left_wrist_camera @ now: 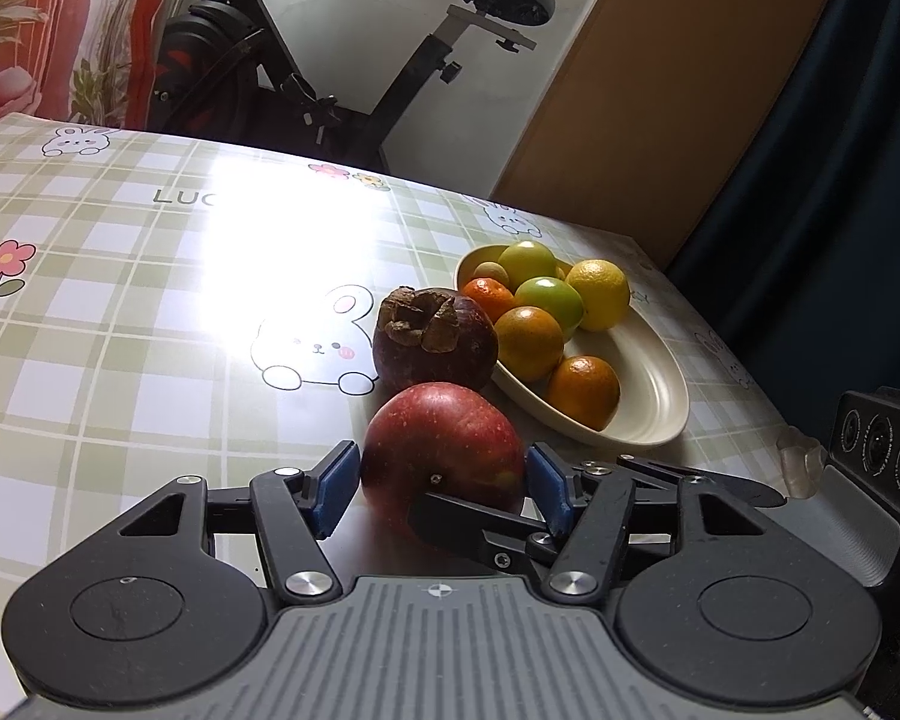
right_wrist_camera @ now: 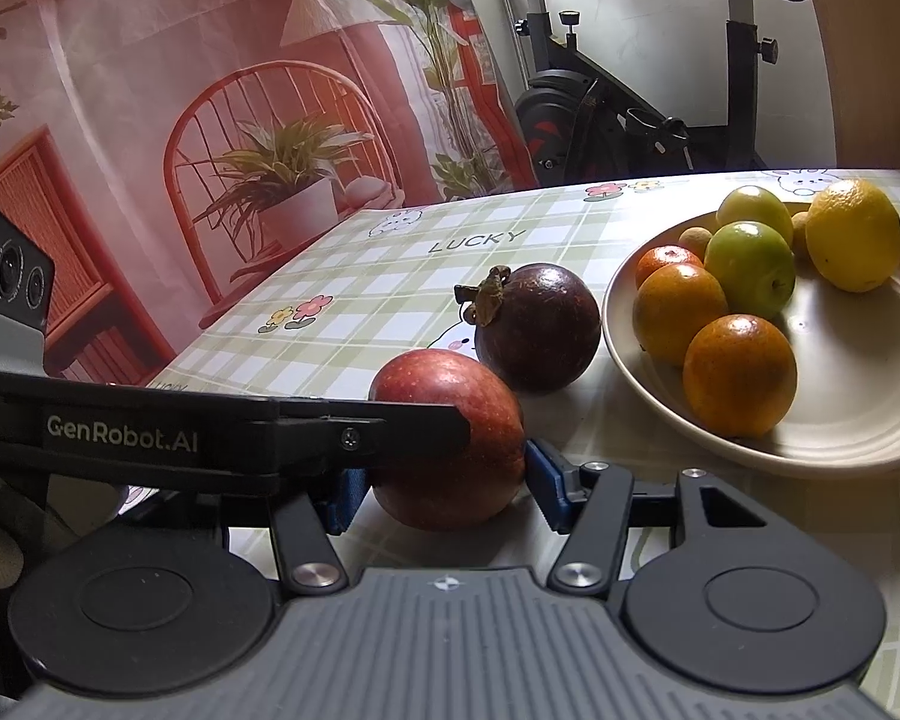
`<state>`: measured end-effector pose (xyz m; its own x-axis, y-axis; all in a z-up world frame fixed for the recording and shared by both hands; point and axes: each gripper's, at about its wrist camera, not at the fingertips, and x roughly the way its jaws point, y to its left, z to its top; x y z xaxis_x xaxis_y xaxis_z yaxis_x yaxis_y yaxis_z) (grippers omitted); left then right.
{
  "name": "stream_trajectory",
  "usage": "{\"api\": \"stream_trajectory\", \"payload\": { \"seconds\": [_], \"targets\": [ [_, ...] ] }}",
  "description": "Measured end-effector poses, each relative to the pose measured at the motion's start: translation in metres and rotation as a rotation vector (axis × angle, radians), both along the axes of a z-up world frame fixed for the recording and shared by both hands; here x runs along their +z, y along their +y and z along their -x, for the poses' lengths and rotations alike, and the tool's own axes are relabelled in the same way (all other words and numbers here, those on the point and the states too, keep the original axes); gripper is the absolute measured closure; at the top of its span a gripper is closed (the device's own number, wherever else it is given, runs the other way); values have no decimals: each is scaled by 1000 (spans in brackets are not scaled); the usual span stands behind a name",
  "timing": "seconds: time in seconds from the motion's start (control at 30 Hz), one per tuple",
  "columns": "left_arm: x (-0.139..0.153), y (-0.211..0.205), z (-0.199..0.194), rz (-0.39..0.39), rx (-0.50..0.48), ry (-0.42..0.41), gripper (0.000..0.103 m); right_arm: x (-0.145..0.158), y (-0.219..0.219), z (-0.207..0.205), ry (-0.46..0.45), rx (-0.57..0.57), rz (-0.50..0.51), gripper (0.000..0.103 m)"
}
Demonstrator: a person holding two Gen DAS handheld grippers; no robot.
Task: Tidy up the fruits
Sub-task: 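Lift and carry the red apple with the left tool onto the plate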
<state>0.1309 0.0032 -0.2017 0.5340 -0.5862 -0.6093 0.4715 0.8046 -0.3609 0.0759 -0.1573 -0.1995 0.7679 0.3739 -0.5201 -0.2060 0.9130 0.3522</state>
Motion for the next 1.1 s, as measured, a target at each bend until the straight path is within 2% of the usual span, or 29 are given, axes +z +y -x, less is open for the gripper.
{"api": "stream_trajectory", "payload": {
  "seconds": [0.7,0.9,1.1],
  "targets": [
    [42,-33,4,-17,-50,-78,39,34,-31,15,-93,-79,-36,45],
    [57,-54,-2,-20,-71,-95,39,46,-52,13,-121,-113,-40,45],
    [69,-93,-15,-48,-125,-113,39,53,-86,12,-142,-168,-63,45]
  ]
}}
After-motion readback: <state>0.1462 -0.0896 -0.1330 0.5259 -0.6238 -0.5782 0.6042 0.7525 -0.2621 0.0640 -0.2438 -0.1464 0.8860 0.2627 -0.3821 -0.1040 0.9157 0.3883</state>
